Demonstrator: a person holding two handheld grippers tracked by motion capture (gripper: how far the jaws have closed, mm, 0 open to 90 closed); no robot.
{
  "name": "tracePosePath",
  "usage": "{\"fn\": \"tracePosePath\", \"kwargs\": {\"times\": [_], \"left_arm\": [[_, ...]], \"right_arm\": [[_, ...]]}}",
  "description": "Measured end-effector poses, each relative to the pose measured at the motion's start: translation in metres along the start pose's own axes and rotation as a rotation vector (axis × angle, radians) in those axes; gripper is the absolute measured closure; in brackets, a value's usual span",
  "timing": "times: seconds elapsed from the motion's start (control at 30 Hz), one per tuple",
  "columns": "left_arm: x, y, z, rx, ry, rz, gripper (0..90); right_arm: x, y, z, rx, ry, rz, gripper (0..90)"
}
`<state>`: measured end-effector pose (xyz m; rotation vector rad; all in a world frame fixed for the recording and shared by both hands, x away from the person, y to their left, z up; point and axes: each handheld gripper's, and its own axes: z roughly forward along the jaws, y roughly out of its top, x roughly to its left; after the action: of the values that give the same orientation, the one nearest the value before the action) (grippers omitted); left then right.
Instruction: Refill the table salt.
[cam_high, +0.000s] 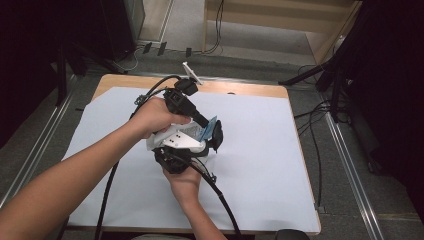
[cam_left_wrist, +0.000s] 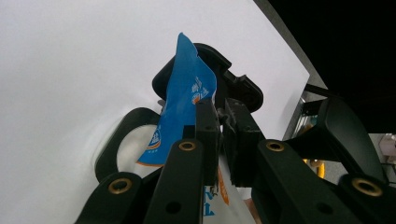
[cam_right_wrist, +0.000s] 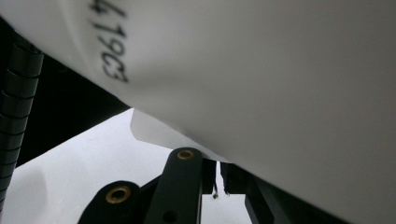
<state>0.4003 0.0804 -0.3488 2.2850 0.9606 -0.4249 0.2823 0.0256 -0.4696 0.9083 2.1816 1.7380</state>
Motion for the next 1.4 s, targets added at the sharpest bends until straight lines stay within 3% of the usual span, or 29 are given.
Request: {"fn": "tracePosePath", "kwargs": {"times": [0.5,0.87,1.4], "left_arm": [[-0.0008,0.0001,0.0021,-0.012,0.006,0.003,86.6],[0.0010,-0.0006,0.0031,0.021,-0.004,0.003,85.5],[-0.0011,-0.0038,-0.0034,-0.010,0.007,0.031,90.0]], "right_arm": [[-0.0020,-0.0019,0.0004,0.004,-0.009,0.005,87.2],[0.0003,-0.0029,0.0012,0.005,0.000,0.007,87.0],[-0.0019,-0.0056,0.0009,0.016,-0.005,0.002,83.8]]}}
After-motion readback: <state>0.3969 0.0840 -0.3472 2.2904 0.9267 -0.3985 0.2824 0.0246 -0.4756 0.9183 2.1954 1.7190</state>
